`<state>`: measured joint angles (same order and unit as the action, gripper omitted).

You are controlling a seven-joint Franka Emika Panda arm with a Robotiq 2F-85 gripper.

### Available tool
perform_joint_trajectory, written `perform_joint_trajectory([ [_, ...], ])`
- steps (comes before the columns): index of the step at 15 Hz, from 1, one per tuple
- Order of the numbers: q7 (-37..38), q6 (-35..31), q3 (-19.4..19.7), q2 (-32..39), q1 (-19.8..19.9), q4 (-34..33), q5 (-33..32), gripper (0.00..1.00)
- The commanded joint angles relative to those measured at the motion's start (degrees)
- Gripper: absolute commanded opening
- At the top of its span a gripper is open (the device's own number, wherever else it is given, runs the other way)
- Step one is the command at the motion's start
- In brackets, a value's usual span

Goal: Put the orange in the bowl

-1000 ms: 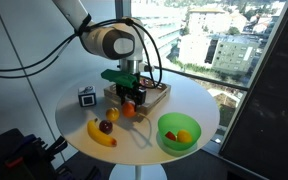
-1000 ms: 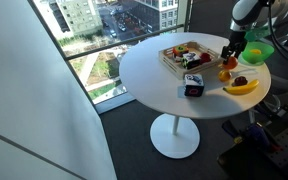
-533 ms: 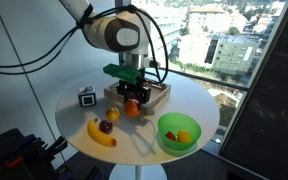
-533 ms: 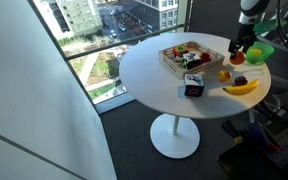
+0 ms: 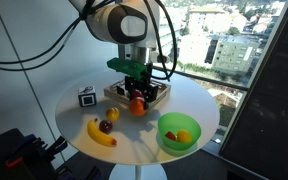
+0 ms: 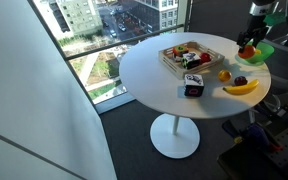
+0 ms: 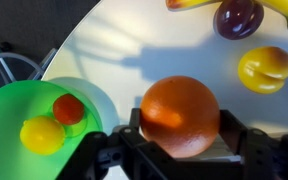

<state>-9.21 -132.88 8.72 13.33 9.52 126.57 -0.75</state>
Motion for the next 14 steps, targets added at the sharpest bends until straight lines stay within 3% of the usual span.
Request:
perform_joint_trajectory([
  [1, 2.1, 2.7, 0.9, -0.8, 0.9, -1.9, -0.3, 0.53],
  [14, 6.2, 4.2, 4.2, 2.5, 4.1, -7.4, 0.2, 0.53],
])
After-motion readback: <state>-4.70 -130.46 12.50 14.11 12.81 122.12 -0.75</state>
